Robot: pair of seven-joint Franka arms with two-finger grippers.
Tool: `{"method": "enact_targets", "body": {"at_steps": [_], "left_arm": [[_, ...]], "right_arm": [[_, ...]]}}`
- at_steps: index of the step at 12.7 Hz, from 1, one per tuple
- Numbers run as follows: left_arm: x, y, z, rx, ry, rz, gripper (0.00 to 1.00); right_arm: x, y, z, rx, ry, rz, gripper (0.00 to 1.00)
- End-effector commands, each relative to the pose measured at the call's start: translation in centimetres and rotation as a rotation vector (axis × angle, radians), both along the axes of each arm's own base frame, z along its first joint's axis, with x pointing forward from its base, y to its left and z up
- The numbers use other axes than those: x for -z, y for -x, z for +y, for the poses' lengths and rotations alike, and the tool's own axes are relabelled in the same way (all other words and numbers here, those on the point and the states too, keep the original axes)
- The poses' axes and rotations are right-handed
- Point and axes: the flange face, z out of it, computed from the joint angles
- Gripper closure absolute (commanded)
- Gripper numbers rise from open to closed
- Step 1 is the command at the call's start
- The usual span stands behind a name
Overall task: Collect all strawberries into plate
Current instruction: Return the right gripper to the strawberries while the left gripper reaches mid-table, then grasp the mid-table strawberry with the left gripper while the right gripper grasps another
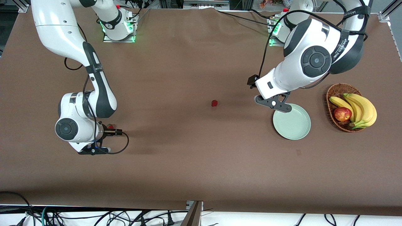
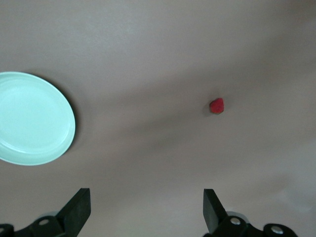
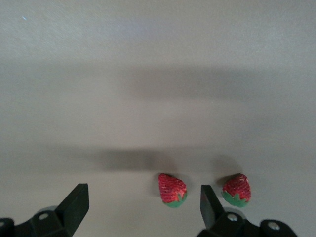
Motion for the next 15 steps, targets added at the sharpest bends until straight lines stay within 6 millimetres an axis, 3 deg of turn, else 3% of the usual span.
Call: {"method": "enact_targets", "body": {"at_steps": [1, 3, 4, 7, 12, 15], "left_arm": [[1.1, 0.7, -1.3, 0.080, -0.021, 0.011, 0.00], [1.4, 0.3, -2.7, 0.000, -0.002, -0.051, 0.00], [2.6, 0.9, -5.0, -0.068, -0.023, -0.057, 0.00], [8.5, 2.5, -12.1, -0.239, -0.059, -0.084, 0.00], [19.0, 3.4, -16.2, -0.335, -0.088, -0.176, 0.00], [24.2, 5.3, -16.0, -0.347, -0.096, -0.169, 0.00]], "right_arm": [[0.9, 0.3, -1.8, -0.016, -0.027, -0.002, 0.00], [1.9, 0.7, -2.4, -0.021, -0.032, 0.008, 0.00], [2.7, 1.1, -2.3, -0.016, -0.038, 0.015, 0.00], [4.5, 2.2, -2.5, -0.008, -0.045, 0.016, 0.00], [5.6, 3.2, -2.8, -0.033, -0.049, 0.040, 0.00], [5.8, 3.4, -2.7, -0.031, -0.052, 0.042, 0.02]]}}
